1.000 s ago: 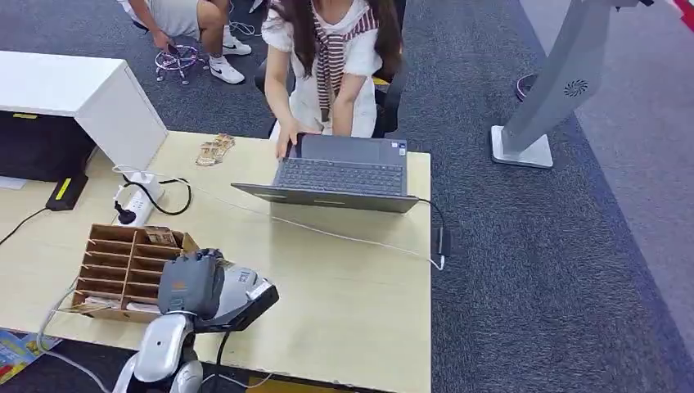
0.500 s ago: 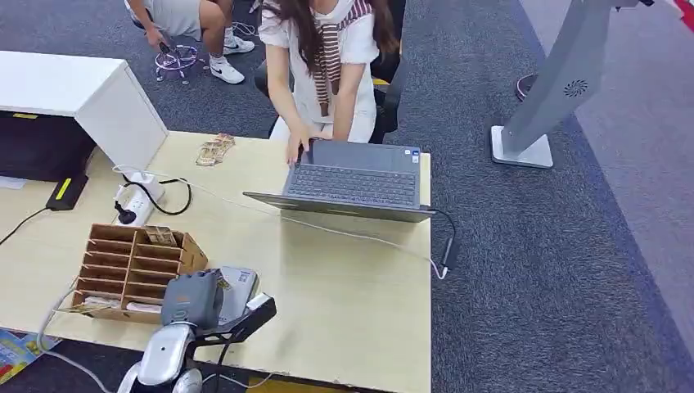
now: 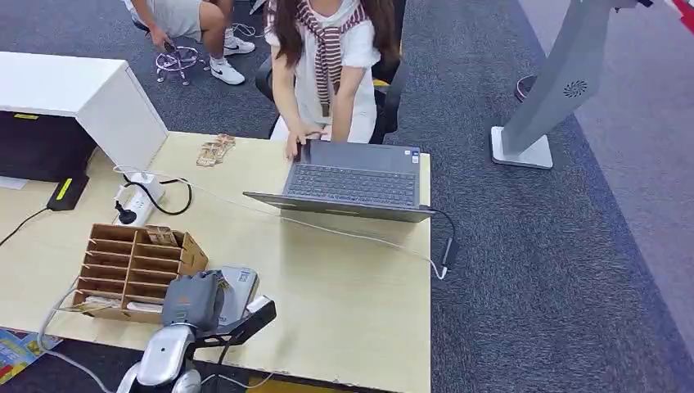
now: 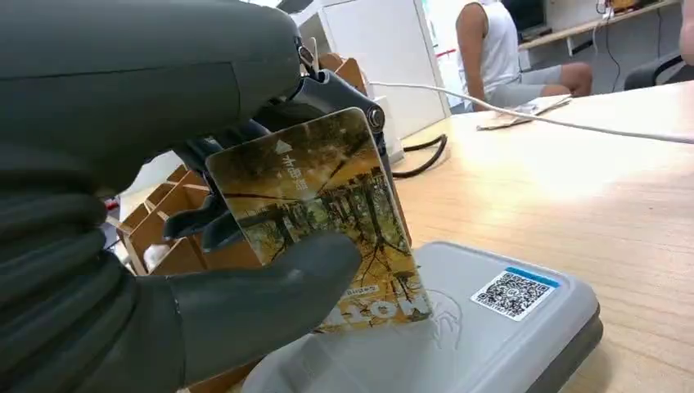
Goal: Pass the card to the sensor for recognition and then transmit it.
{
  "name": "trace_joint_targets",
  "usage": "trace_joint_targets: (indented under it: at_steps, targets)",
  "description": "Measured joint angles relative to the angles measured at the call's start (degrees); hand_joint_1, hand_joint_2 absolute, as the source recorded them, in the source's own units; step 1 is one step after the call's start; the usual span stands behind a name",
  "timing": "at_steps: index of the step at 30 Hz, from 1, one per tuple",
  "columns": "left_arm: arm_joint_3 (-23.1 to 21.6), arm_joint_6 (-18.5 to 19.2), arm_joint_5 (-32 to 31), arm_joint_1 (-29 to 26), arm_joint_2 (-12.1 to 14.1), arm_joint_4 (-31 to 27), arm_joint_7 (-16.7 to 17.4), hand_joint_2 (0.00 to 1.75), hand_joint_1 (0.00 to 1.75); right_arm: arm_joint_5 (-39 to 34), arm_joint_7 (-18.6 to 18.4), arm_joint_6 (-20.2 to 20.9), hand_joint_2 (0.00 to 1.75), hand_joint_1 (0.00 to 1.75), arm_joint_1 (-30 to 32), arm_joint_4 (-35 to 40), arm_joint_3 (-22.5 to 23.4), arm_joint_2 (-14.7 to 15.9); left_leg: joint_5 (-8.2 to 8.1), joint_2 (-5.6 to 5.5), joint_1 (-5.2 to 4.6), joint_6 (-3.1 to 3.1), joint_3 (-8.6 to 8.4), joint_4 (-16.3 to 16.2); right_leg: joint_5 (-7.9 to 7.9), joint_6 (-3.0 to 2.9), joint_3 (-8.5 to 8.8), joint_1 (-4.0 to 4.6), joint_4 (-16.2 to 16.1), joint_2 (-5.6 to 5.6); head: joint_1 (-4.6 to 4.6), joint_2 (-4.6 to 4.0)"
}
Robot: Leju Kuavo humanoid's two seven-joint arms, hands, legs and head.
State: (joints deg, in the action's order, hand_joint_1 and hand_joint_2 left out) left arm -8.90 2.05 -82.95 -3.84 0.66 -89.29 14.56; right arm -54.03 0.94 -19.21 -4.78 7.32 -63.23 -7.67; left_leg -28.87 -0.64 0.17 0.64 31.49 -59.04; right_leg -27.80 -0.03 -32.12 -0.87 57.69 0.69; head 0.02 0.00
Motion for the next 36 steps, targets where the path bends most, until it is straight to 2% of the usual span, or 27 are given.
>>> trace_joint_targets:
  at_steps: [5,9,13,20,25,31,36]
  targets:
    - [0.00,-6.52,-0.29,0.77,-0.02,-0.46,-1.40,1.75,1.75,-0.92,0.35,-0.04,0.00,0.00,0.02,-0.02,-0.02,0.00,0.07,-0.02,0.00,0.07,0.04,0.00,0.03,0.03,-0.06,0.01,0.00,-0.01,-0.02,0.00]
    - [0.00,-7.21,-0.59,3.16,-0.02,-1.90,-1.57,1.75,1.75,-0.96,0.52,-0.15,0.00,0.00,0.00,-0.02,-0.07,0.00,0.08,-0.03,0.00,0.08,0.05,0.00,0.07,0.06,-0.04,0.00,0.00,-0.03,0.00,0.00]
    - [0.00,-10.95,-2.19,4.86,0.24,-3.17,-2.41,1.75,1.75,-0.85,0.77,-0.20,0.00,0.00,0.00,-0.02,-0.35,0.00,0.10,-0.06,0.00,0.11,0.10,-0.03,0.08,0.07,-0.09,0.00,0.00,-0.06,0.00,0.00]
    - [0.90,-12.91,-3.35,11.95,3.06,-4.94,-3.23,1.75,1.75,-0.31,0.81,0.35,0.00,0.00,-0.10,-0.02,-1.49,0.00,0.15,-0.03,0.01,0.05,0.08,-0.03,0.14,0.10,-0.10,0.01,0.00,-0.03,0.00,0.00]
    - [2.30,-12.61,-3.52,17.49,6.07,-4.39,-3.26,1.75,1.75,0.92,0.35,0.83,0.00,0.00,-0.22,-0.02,-2.67,0.00,0.21,-0.05,0.01,0.01,0.12,-0.03,0.16,0.09,-0.12,0.01,0.02,-0.04,0.00,0.00]
    - [2.75,-8.26,-3.54,25.24,11.95,-0.48,-0.46,1.75,1.75,1.25,-0.59,1.53,0.00,0.00,-0.42,-0.02,-4.09,0.00,0.25,-0.01,0.02,0.01,0.12,-0.03,0.21,0.02,-0.17,0.02,0.03,-0.01,-0.02,0.00]
    - [2.27,-5.88,-3.54,29.77,14.95,2.60,1.55,1.75,1.75,1.25,-1.40,1.60,0.00,0.00,-0.55,-0.02,-4.85,0.00,0.26,0.01,0.02,0.01,0.13,-0.03,0.23,0.00,-0.20,0.02,0.03,0.05,0.00,0.00]
